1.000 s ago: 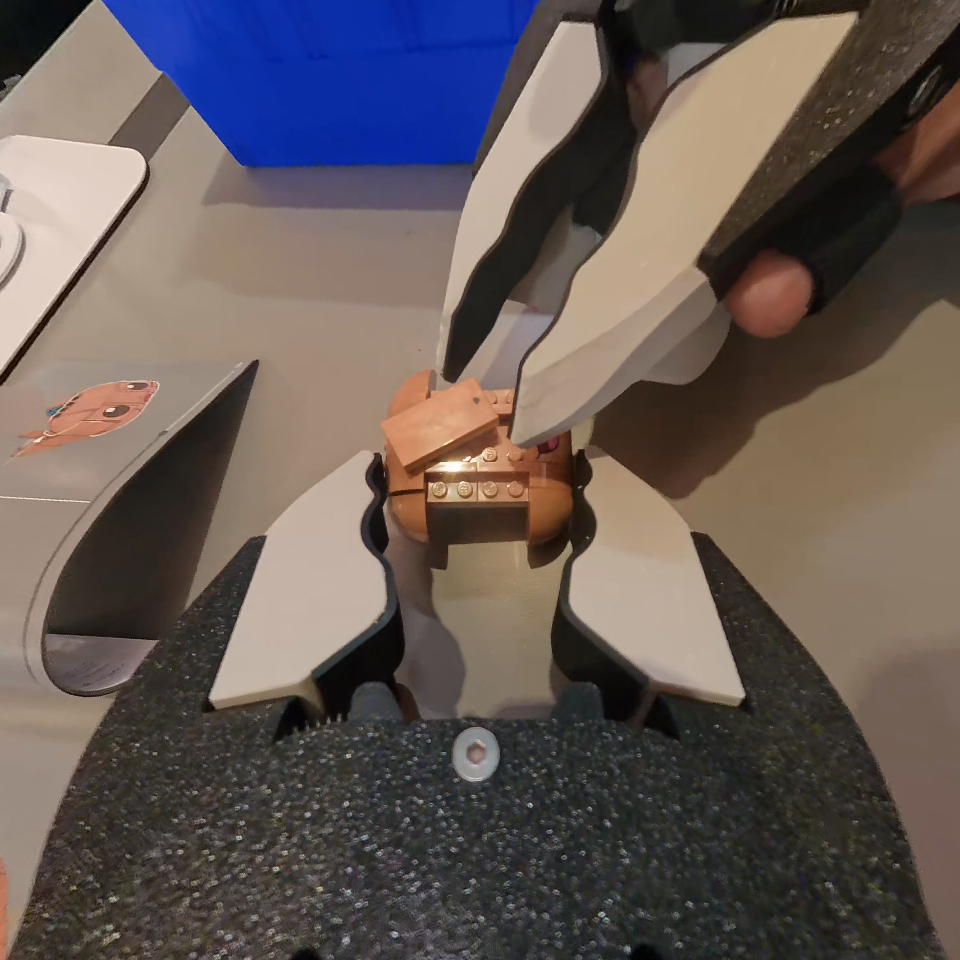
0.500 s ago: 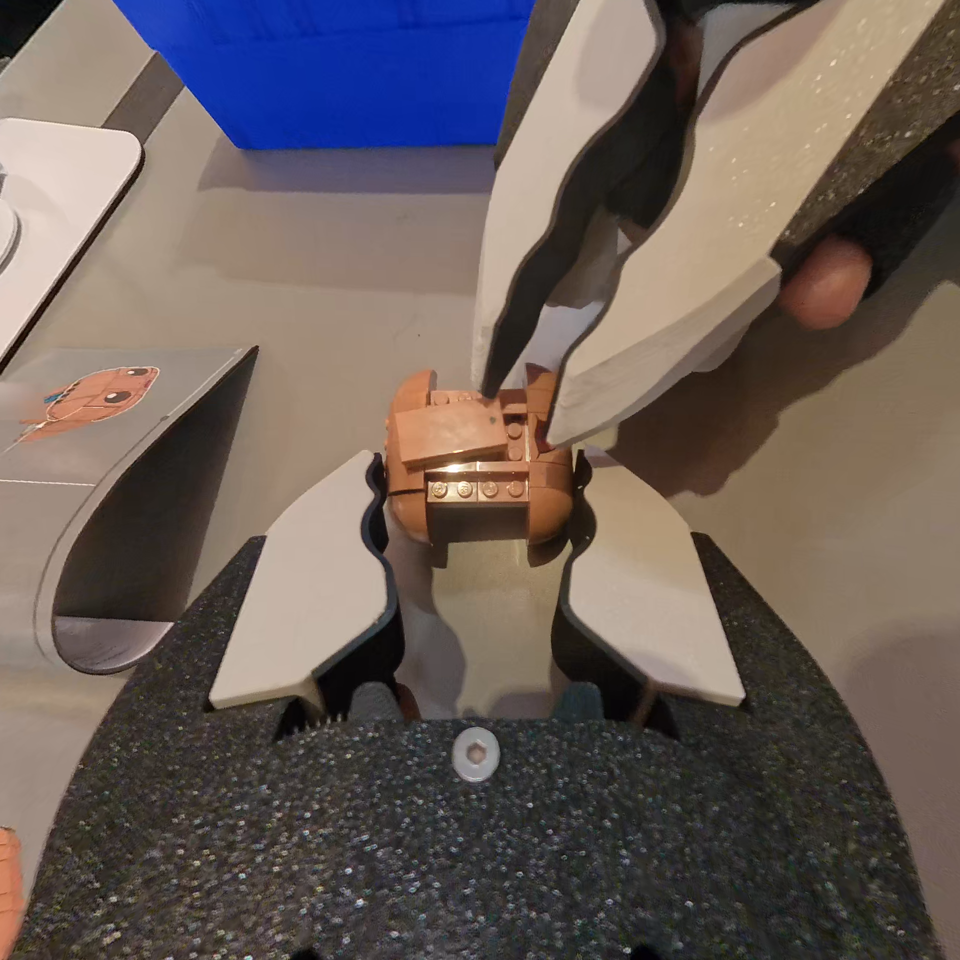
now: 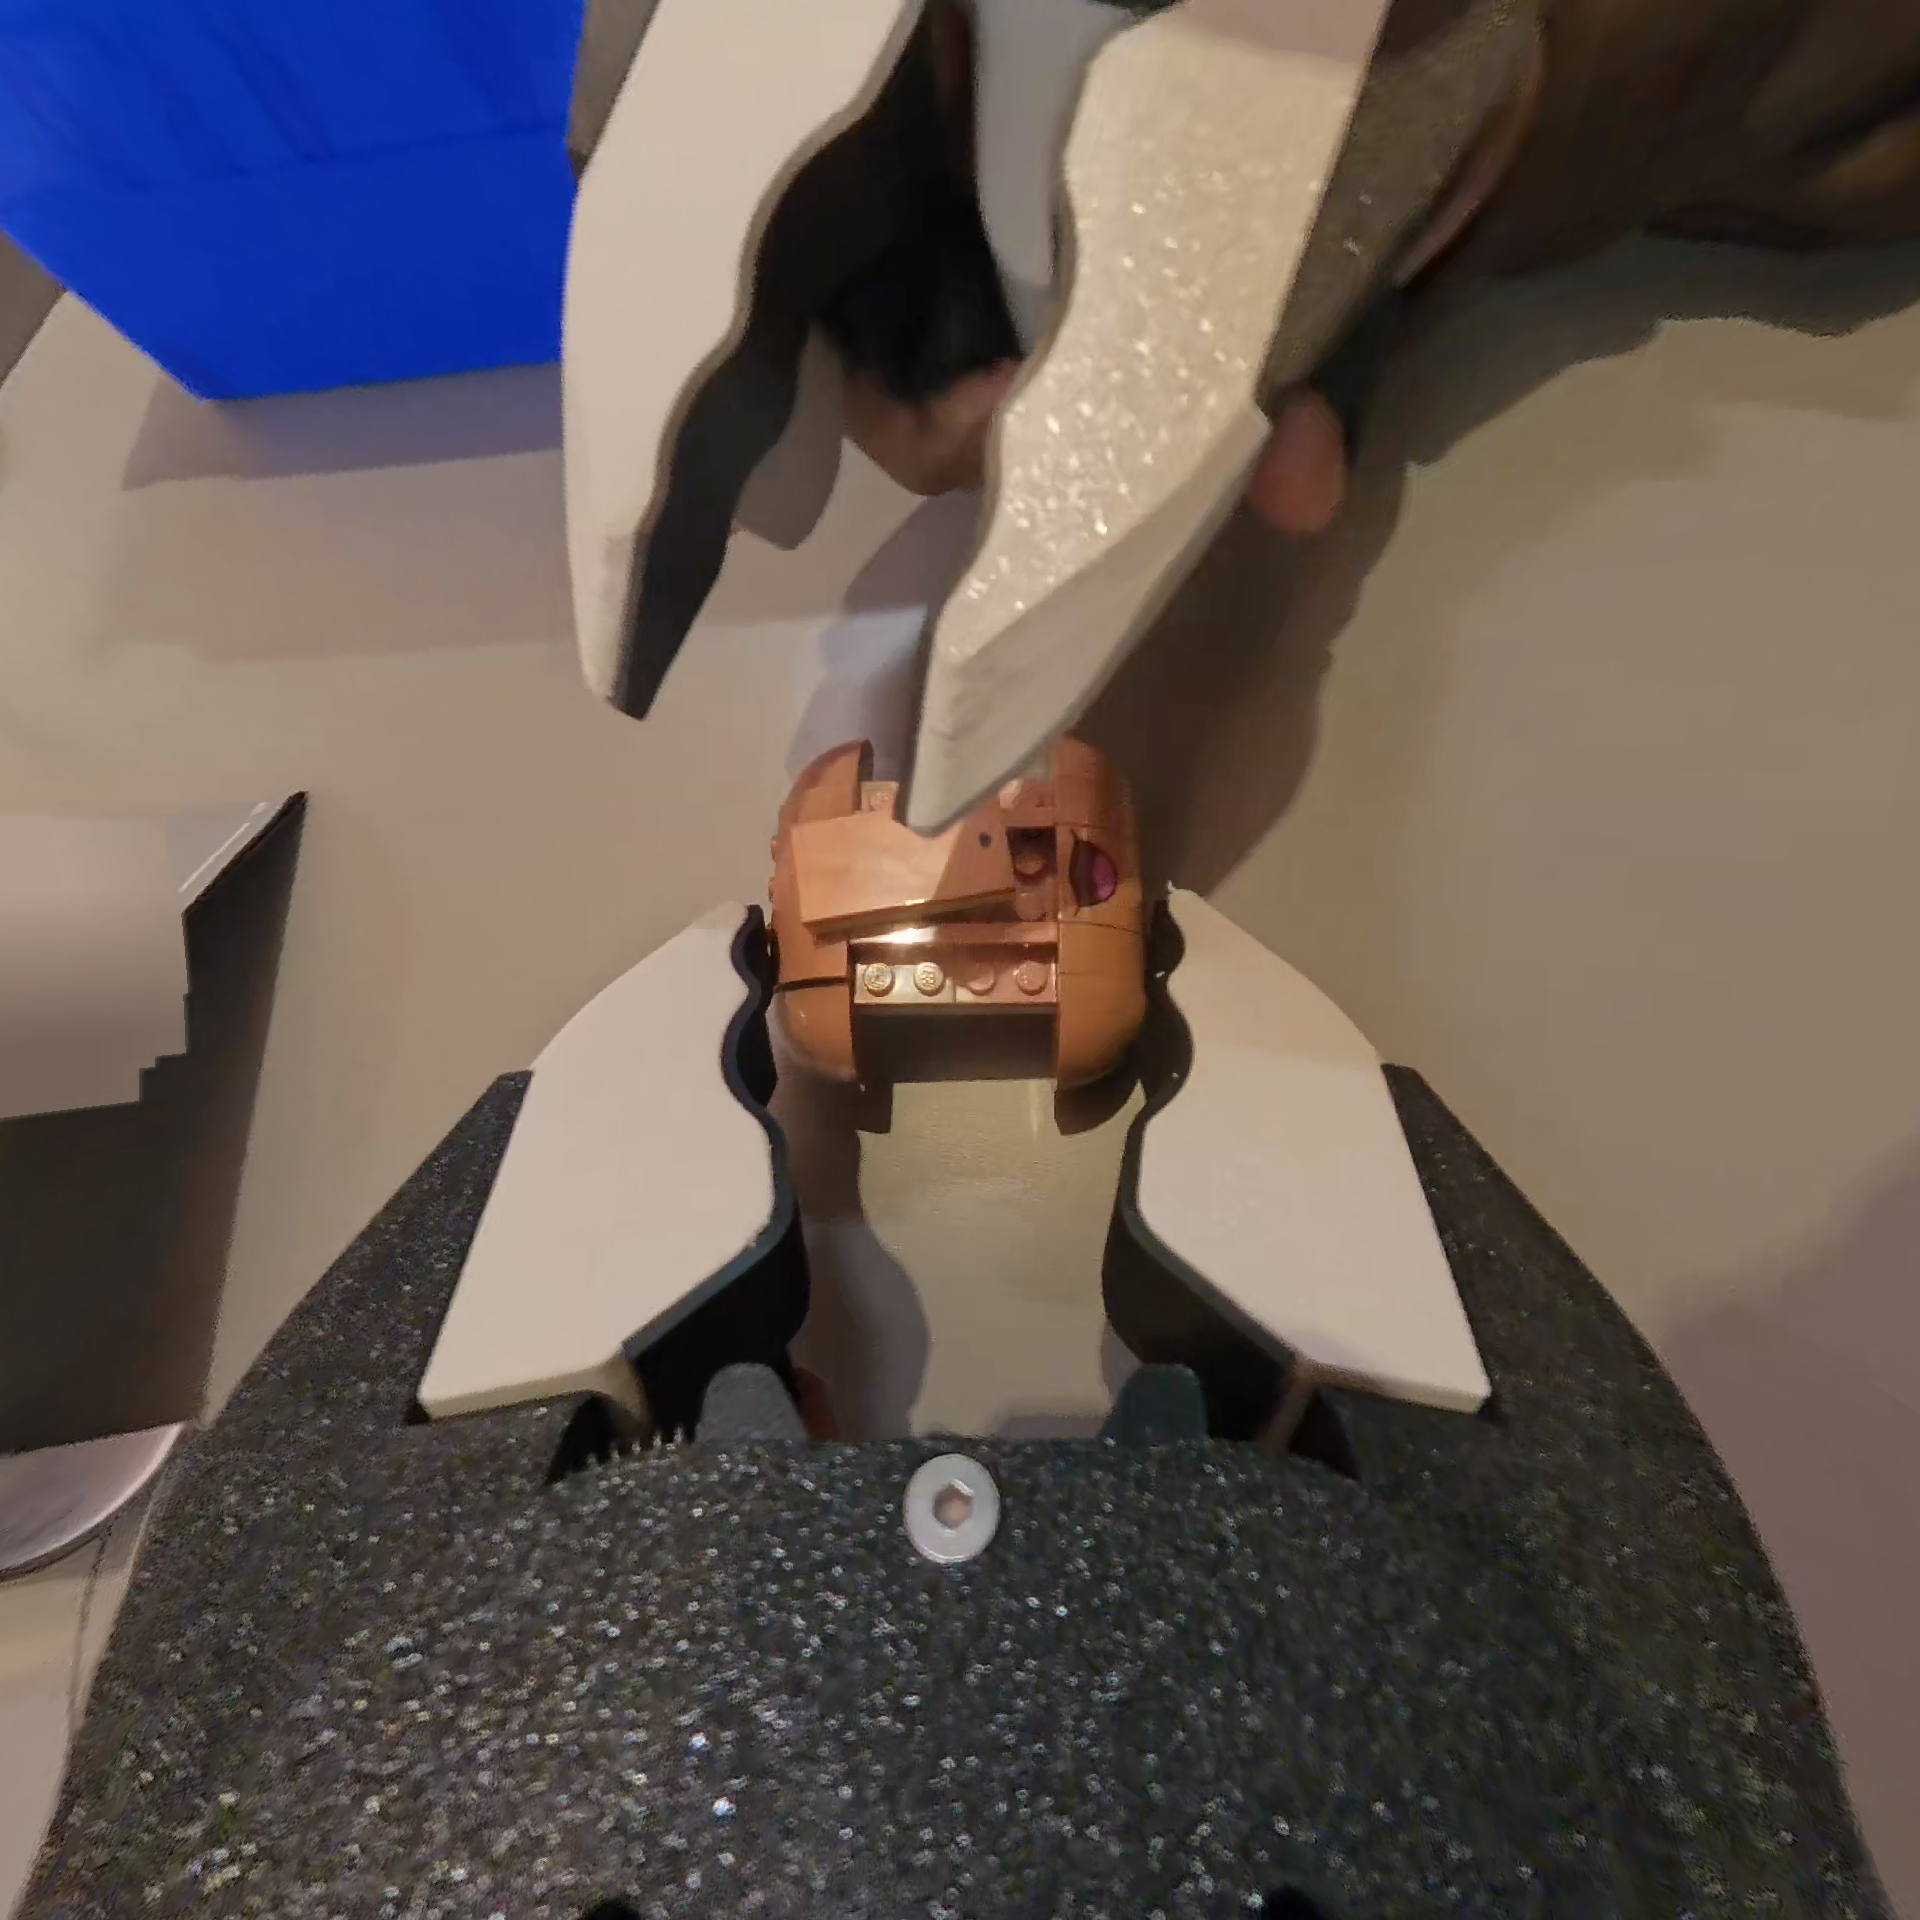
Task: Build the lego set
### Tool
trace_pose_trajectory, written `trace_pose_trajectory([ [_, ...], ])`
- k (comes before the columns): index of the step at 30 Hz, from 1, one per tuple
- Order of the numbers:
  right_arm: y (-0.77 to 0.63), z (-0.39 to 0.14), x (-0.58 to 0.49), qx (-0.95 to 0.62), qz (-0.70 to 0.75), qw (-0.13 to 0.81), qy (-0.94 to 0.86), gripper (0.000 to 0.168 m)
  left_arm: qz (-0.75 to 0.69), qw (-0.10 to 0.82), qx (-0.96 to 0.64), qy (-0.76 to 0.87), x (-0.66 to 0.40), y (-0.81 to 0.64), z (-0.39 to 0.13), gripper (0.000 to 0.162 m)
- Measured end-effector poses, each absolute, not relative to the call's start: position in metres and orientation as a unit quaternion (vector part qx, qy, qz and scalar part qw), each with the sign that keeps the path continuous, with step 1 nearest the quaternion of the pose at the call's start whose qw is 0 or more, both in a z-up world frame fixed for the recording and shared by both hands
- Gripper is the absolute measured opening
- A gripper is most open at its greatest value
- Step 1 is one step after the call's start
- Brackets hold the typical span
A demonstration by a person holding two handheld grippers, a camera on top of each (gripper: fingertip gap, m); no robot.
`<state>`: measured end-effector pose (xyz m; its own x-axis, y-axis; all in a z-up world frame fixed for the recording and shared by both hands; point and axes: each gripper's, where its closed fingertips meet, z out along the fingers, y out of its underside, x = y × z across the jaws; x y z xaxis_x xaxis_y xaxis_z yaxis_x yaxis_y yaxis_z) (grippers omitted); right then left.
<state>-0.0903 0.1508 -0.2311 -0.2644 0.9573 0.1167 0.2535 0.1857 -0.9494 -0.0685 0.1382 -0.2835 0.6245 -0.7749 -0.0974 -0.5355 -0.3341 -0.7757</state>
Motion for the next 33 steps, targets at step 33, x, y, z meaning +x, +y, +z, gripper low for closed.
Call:
trace_pose_trajectory([
  [33,0.129,-0.25,-0.078,-0.436,0.447,0.301,-0.72,0.039,-0.196,0.375,-0.782,0.458,-0.055,0.115,-0.289,0.069],
])
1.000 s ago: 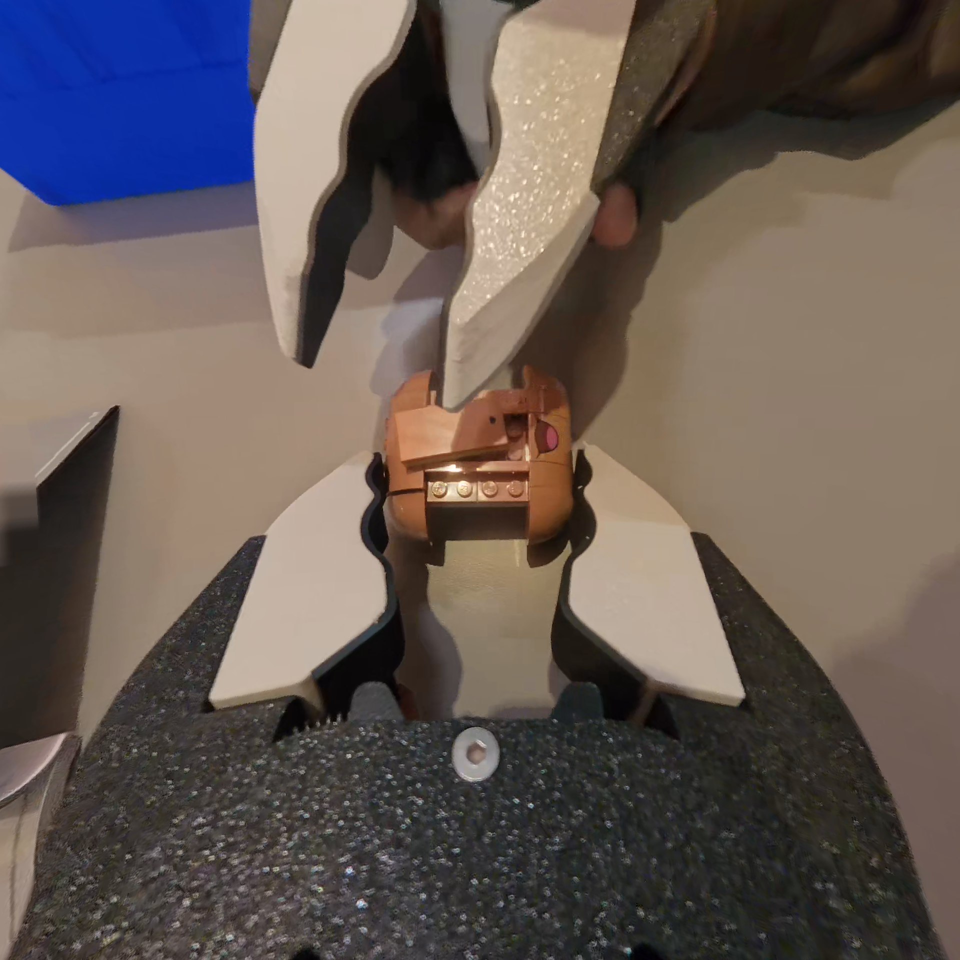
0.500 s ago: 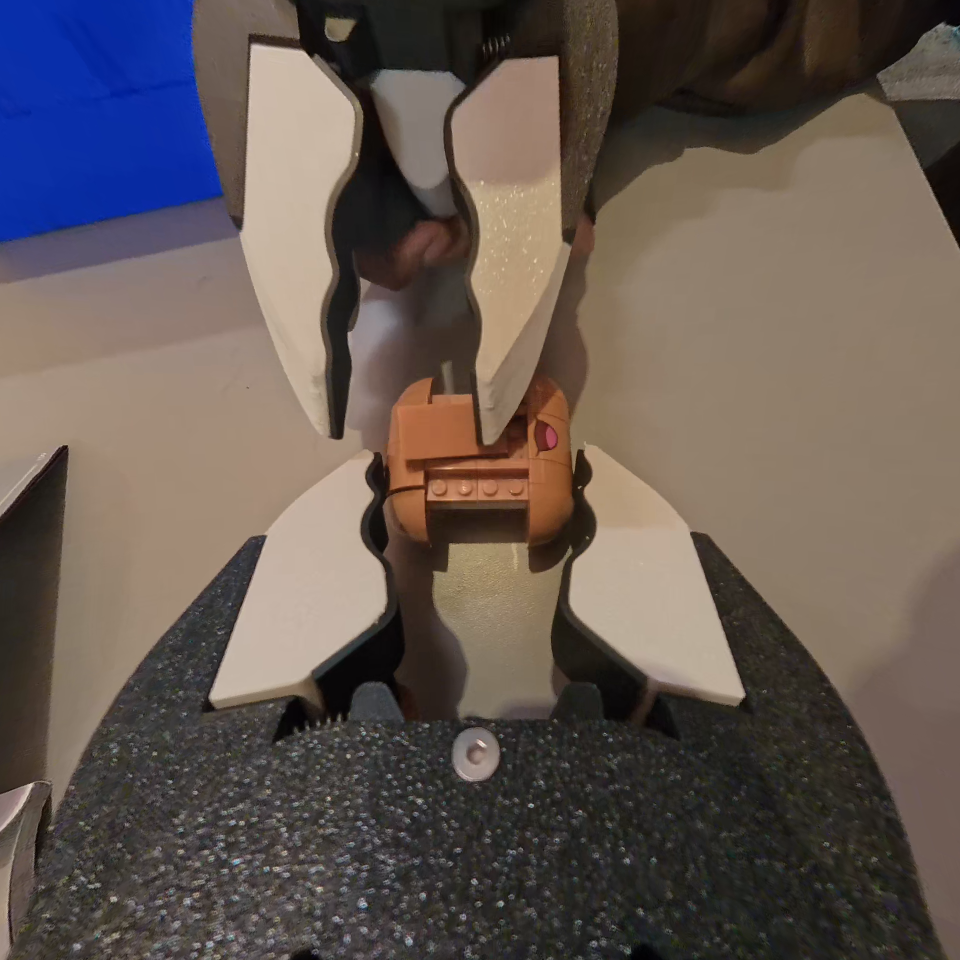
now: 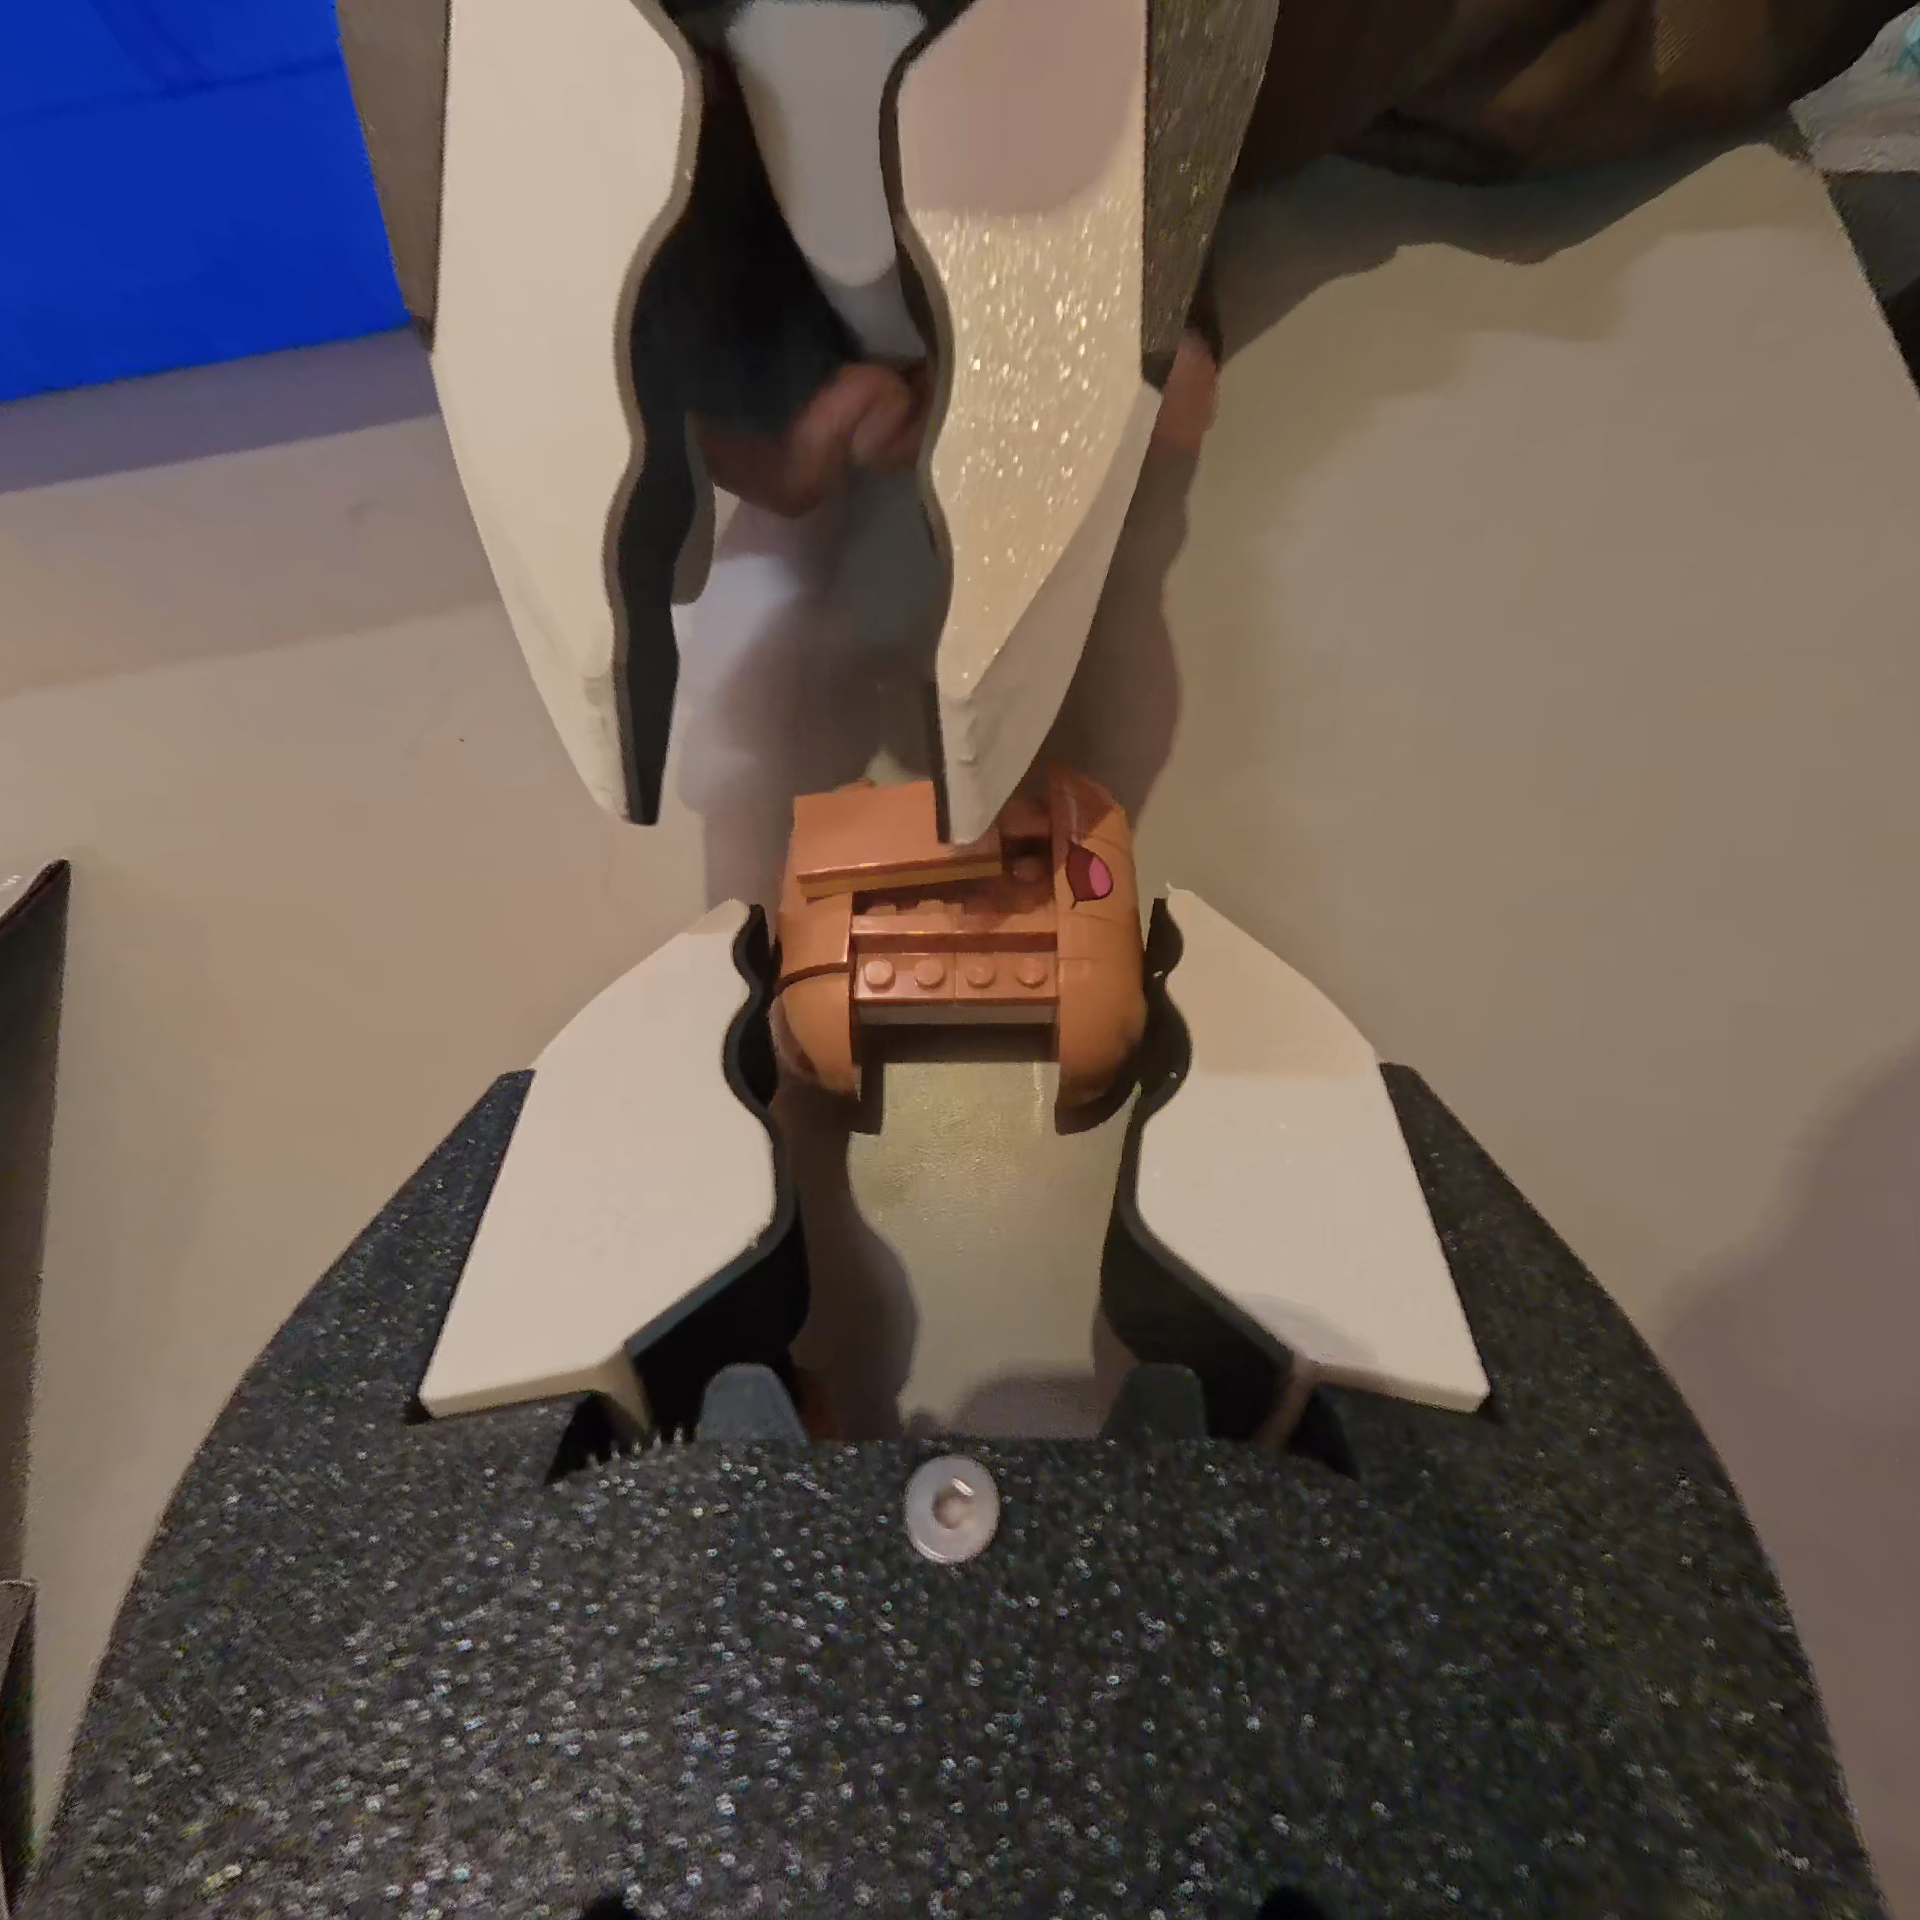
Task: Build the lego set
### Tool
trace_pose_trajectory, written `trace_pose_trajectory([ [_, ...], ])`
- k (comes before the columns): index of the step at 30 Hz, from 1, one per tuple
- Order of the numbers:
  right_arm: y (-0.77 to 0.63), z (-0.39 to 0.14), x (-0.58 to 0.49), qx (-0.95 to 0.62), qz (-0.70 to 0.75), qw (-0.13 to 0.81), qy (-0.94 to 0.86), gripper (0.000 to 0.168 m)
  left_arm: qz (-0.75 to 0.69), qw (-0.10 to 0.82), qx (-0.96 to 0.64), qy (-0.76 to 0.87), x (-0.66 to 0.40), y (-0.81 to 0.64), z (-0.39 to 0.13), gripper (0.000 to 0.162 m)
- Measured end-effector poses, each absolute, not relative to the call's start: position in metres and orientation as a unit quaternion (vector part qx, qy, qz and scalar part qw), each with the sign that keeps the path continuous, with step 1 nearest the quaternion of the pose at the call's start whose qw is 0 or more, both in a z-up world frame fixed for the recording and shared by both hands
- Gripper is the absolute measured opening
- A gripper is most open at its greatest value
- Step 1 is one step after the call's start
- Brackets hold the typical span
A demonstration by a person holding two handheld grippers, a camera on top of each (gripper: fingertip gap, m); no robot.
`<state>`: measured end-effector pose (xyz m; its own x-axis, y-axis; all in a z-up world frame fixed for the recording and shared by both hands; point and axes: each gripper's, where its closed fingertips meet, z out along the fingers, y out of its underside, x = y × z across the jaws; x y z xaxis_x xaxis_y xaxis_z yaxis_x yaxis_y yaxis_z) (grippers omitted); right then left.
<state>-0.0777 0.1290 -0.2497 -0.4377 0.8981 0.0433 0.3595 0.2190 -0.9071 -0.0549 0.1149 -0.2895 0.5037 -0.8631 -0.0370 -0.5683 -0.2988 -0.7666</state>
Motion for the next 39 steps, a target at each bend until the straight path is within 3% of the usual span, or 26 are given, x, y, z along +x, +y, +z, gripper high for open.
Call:
trace_pose_trajectory([
  [21,0.121,-0.279,-0.06,-0.496,0.404,0.187,-0.745,0.037,-0.156,0.362,-0.785,0.479,-0.066,0.111,-0.295,0.069],
  [27,0.114,-0.281,-0.061,-0.51,0.396,0.186,-0.741,0.036,-0.183,0.41,-0.84,0.304,-0.08,0.099,-0.268,0.076],
  [33,0.123,-0.281,-0.065,-0.56,0.392,0.19,-0.705,0.037,-0.108,0.415,-0.9,0.078,-0.08,0.083,-0.283,0.075],
  [39,0.112,-0.276,-0.063,-0.577,0.446,0.13,-0.671,0.036,-0.017,0.415,-0.909,0.05,-0.069,0.093,-0.291,0.075],
])
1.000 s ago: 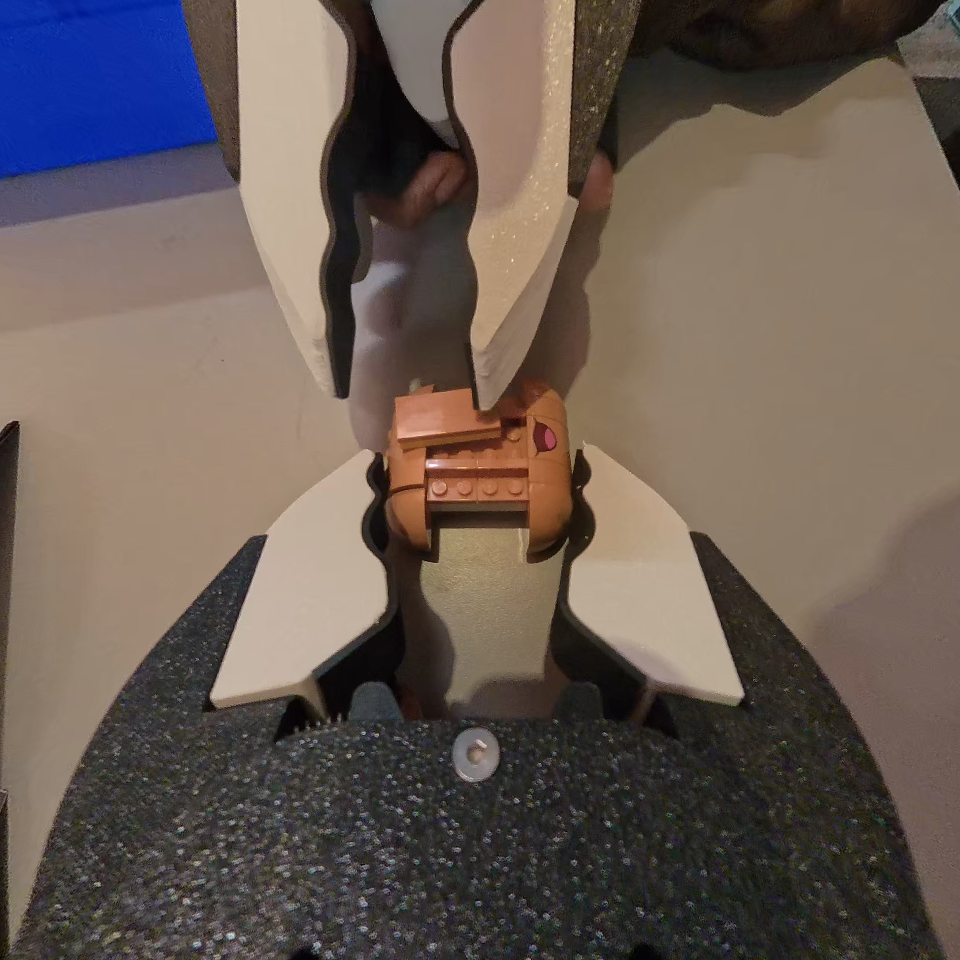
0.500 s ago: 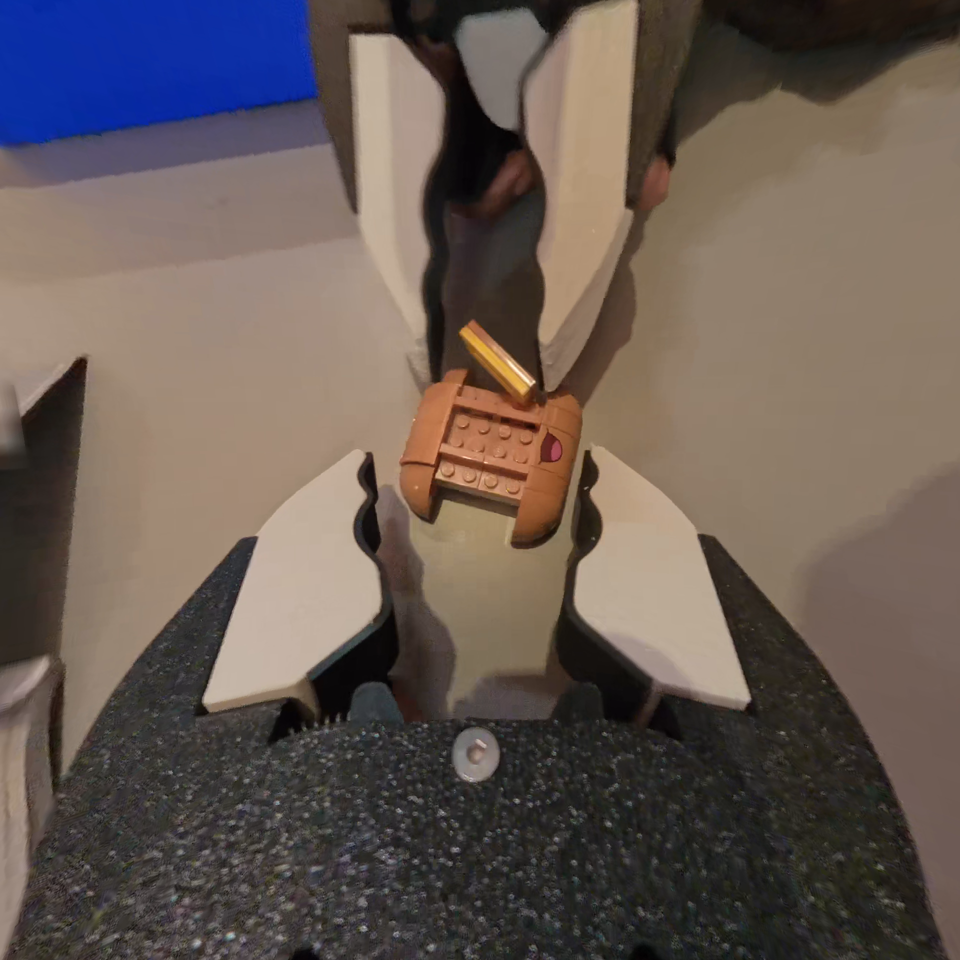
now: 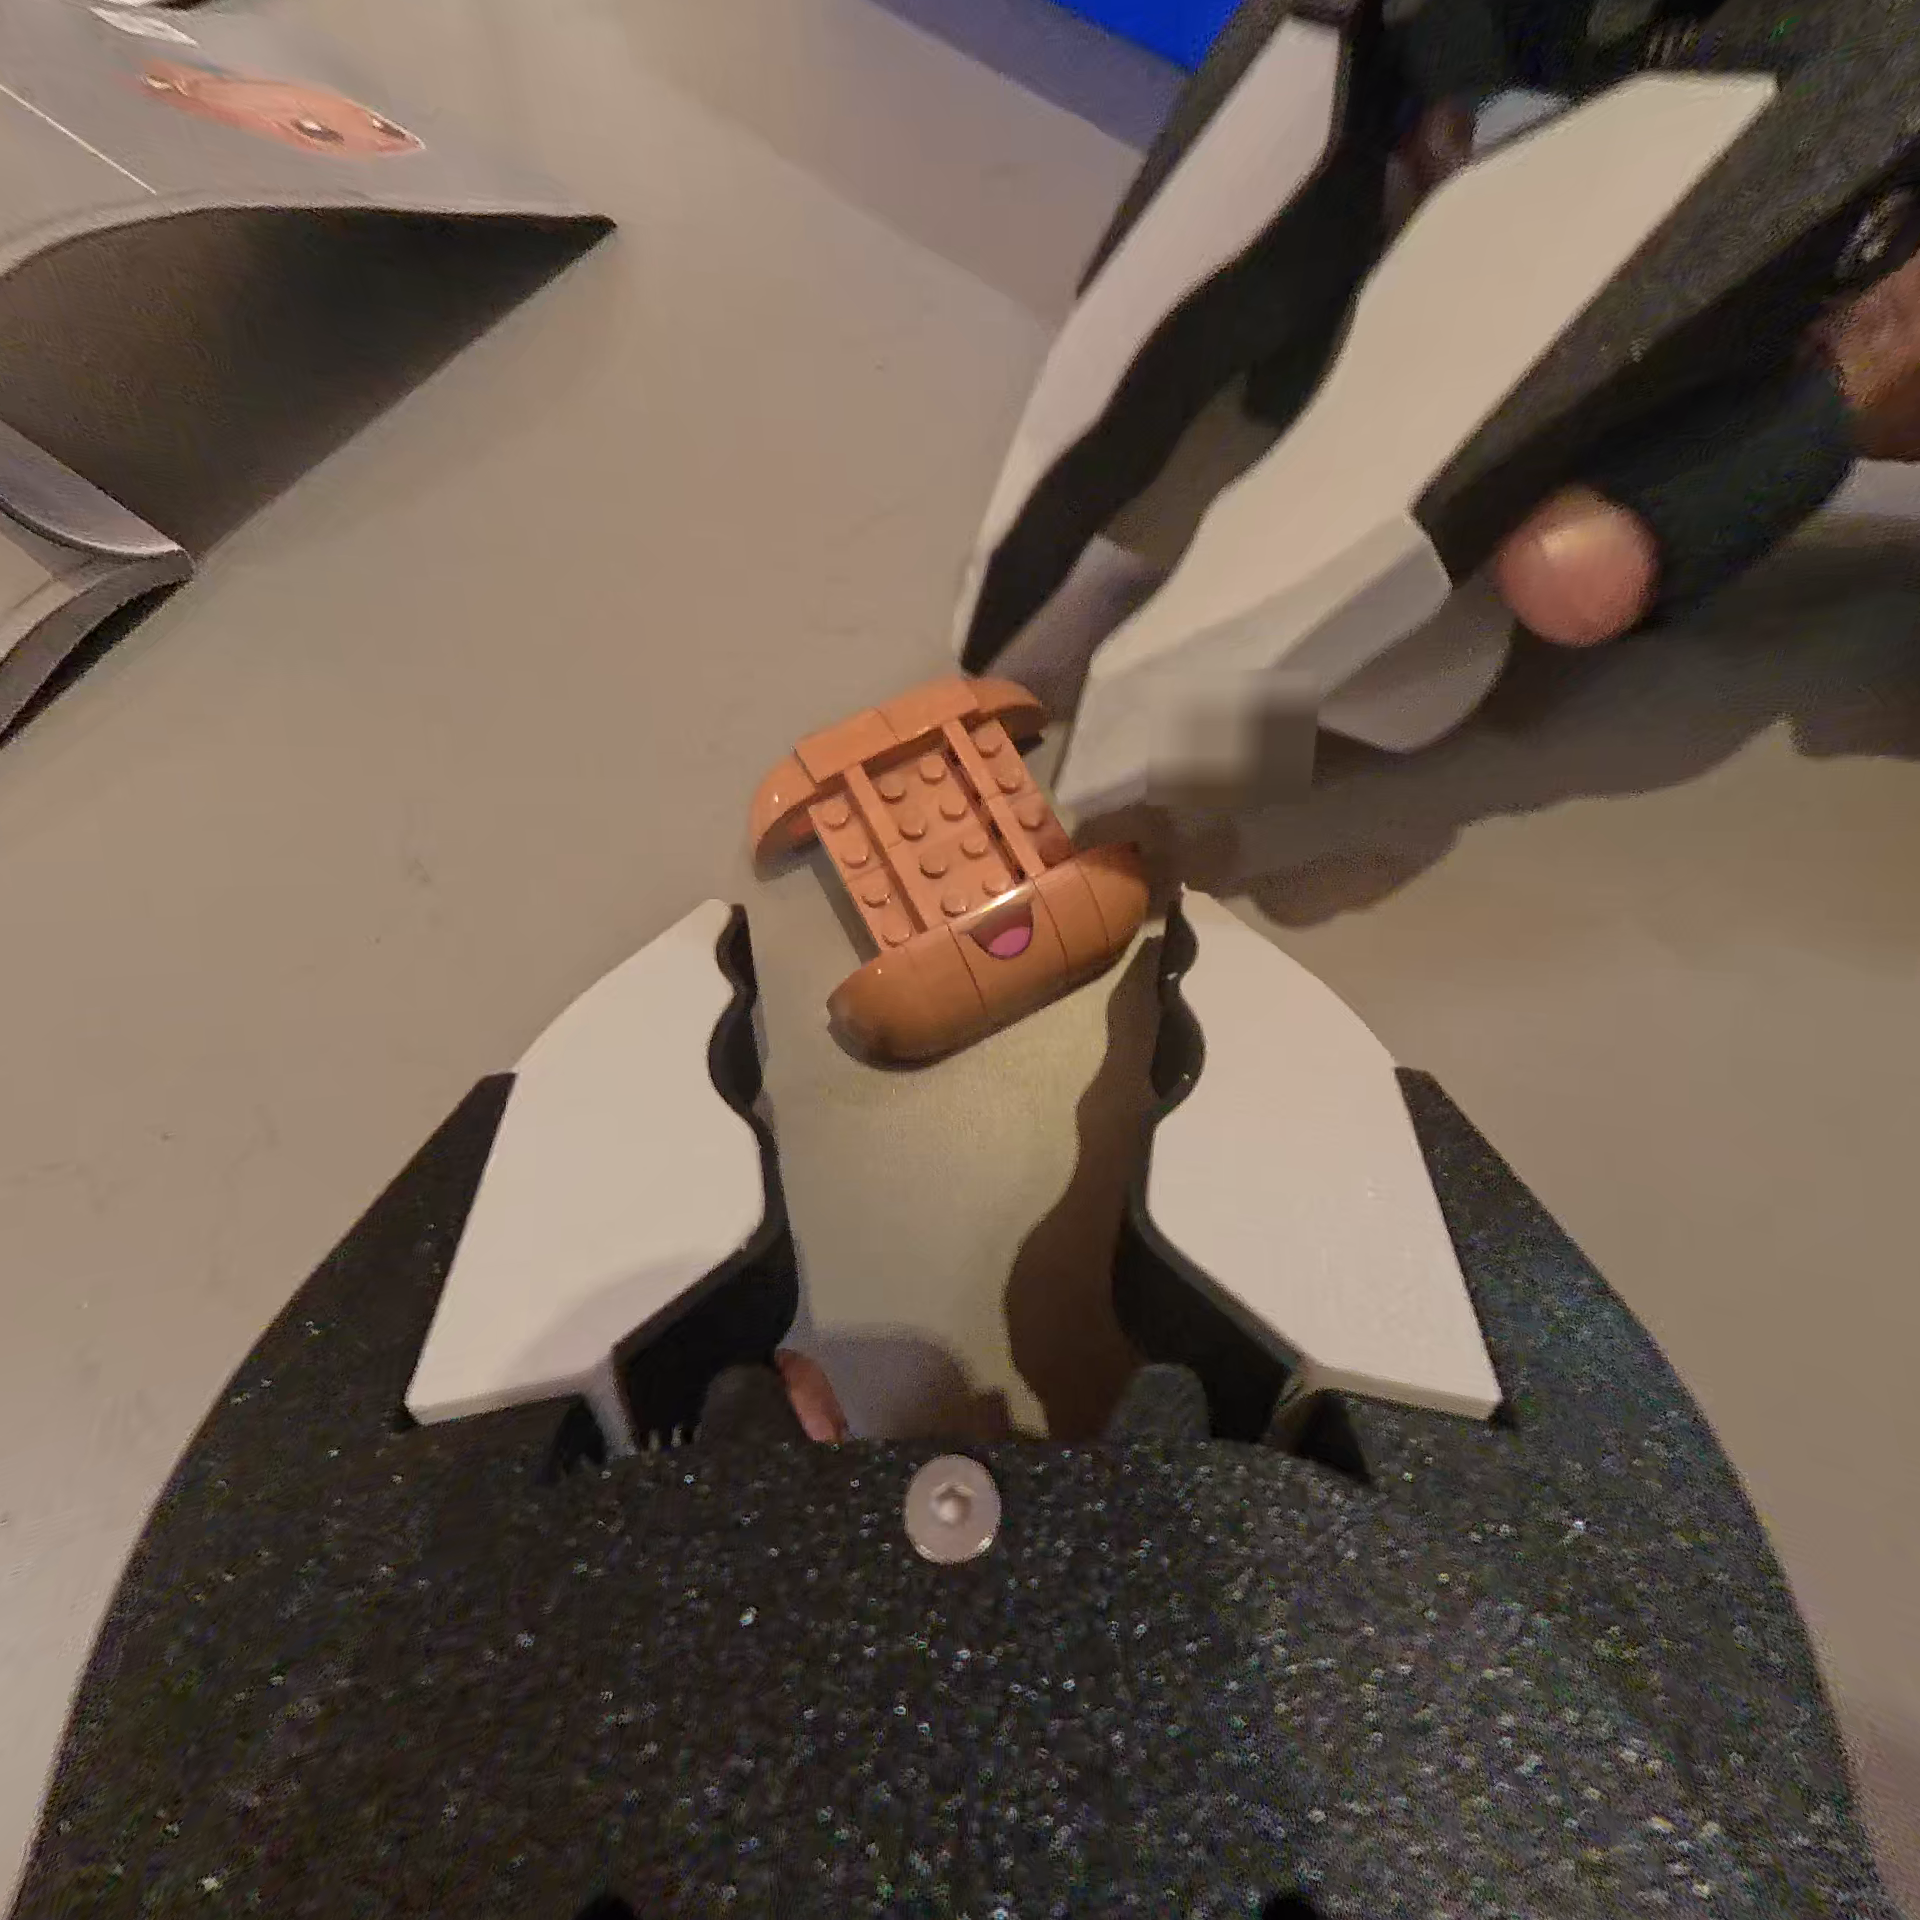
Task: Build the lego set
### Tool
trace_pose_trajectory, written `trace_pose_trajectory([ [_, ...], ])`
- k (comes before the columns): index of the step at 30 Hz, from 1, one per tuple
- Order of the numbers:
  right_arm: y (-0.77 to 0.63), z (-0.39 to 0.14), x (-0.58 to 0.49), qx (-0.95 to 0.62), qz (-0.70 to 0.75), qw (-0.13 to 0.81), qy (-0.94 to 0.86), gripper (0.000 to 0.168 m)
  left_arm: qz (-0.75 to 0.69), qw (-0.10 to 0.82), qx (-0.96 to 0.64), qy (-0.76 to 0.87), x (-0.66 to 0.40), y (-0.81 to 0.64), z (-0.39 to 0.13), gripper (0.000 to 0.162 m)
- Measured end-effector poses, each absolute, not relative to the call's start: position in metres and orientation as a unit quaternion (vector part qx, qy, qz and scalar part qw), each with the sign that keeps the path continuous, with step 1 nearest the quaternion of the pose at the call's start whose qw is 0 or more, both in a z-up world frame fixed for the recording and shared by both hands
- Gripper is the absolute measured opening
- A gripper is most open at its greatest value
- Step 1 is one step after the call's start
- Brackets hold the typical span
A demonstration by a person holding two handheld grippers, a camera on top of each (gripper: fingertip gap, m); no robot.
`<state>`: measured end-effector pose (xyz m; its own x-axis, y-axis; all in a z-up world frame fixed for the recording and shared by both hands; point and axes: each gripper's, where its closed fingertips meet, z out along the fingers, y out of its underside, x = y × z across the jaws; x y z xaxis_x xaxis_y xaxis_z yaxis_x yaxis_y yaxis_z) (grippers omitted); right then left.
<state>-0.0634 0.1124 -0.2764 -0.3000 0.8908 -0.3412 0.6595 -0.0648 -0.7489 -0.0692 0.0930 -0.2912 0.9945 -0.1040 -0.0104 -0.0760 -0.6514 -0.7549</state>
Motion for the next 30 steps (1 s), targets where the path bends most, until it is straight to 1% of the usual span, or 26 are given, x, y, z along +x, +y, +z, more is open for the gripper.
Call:
trace_pose_trajectory([
  [1,0.109,-0.277,-0.062,-0.579,0.45,0.118,-0.67,0.038,-0.015,0.415,-0.909,0.05,-0.069,0.094,-0.291,0.075],
  [4,0.097,-0.275,-0.059,-0.578,0.467,0.093,-0.662,0.032,-0.02,0.397,-0.915,0.068,-0.066,0.091,-0.297,0.075],
  [8,0.081,-0.272,-0.051,-0.56,0.482,0.075,-0.67,0.03,-0.023,0.381,-0.919,0.093,-0.071,0.081,-0.301,0.075],
  [12,0.086,-0.27,-0.048,-0.56,0.477,0.1,-0.67,0.034,-0.031,0.379,-0.92,0.092,-0.076,0.073,-0.301,0.074],
  [15,0.095,-0.267,-0.046,-0.57,0.481,0.118,-0.656,0.034,-0.022,0.382,-0.919,0.097,-0.074,0.075,-0.3,0.071],
  [21,0.107,-0.262,-0.043,-0.58,0.491,0.145,-0.633,0.032,-0.017,0.378,-0.922,0.08,-0.072,0.083,-0.298,0.071],
  [27,0.109,-0.259,-0.041,-0.58,0.493,0.164,-0.628,0.032,-0.022,0.369,-0.928,0.053,-0.071,0.087,-0.298,0.054],
  [30,0.108,-0.26,-0.038,-0.58,0.487,0.162,-0.632,0.032,-0.018,0.36,-0.93,0.069,-0.072,0.086,-0.299,0.054],
])
